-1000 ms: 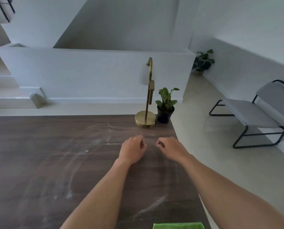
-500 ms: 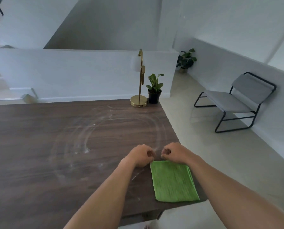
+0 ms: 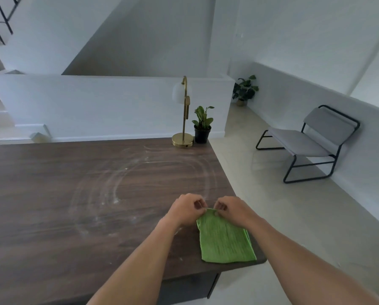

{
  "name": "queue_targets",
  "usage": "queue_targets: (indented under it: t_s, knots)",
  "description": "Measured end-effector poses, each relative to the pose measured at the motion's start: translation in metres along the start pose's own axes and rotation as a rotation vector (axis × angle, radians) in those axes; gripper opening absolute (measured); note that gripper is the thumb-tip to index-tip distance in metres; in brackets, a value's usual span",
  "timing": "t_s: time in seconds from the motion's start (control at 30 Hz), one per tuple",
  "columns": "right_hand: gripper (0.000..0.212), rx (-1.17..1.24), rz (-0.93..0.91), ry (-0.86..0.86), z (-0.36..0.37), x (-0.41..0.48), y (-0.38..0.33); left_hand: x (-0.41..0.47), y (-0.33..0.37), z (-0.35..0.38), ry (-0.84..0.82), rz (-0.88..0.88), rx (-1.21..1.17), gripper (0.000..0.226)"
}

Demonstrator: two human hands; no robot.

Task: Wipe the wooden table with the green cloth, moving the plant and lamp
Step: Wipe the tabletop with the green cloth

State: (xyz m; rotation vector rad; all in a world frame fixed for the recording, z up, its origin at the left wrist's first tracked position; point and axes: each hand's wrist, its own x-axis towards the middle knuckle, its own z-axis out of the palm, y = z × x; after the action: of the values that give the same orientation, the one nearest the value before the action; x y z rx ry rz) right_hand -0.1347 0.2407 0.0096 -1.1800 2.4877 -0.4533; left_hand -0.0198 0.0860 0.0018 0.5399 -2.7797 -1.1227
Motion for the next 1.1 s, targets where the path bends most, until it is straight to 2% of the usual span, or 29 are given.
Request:
queue_targets:
  t_s: [0.07, 0.23, 0.4, 0.6, 0.7, 0.8, 0.87, 1.0, 1.1]
  knots:
    - [0.002, 0.064, -0.001, 0.031, -0.011, 0.0, -0.003, 0.0, 0.005, -0.008, -0.022, -0.002, -0.052, 0.004]
    - [0.005, 0.153, -0.043, 0.119, -0.052, 0.005, -0.019, 0.002, 0.012, -0.029, -0.084, 0.025, -0.021, 0.016]
    - [0.017, 0.021, -0.159, 0.119, -0.103, 0.013, -0.037, 0.01, 0.027, -0.061, -0.031, 0.097, -0.01, 0.022]
    - [0.019, -0.06, -0.201, 0.2, -0.165, 0.024, -0.054, 0.023, 0.052, -0.112, 0.026, 0.168, -0.143, 0.011]
    - [0.019, -0.049, -0.191, 0.258, -0.196, 0.032, -0.06, 0.031, 0.063, -0.134, 0.135, 0.2, -0.095, 0.007]
    - [0.008, -0.021, -0.198, 0.367, -0.221, 0.035, -0.063, 0.042, 0.068, -0.152, 0.268, 0.162, 0.134, 0.007]
    - [0.009, -0.021, -0.214, 0.443, -0.23, 0.032, -0.062, 0.044, 0.067, -0.16, 0.362, 0.139, 0.201, 0.009]
    - [0.007, -0.021, -0.2, 0.475, -0.212, 0.023, -0.047, 0.037, 0.064, -0.161, 0.525, 0.209, 0.2, 0.011]
    - [0.014, 0.005, -0.163, 0.475, -0.187, 0.021, -0.03, 0.032, 0.056, -0.153, 0.508, 0.261, 0.221, 0.01]
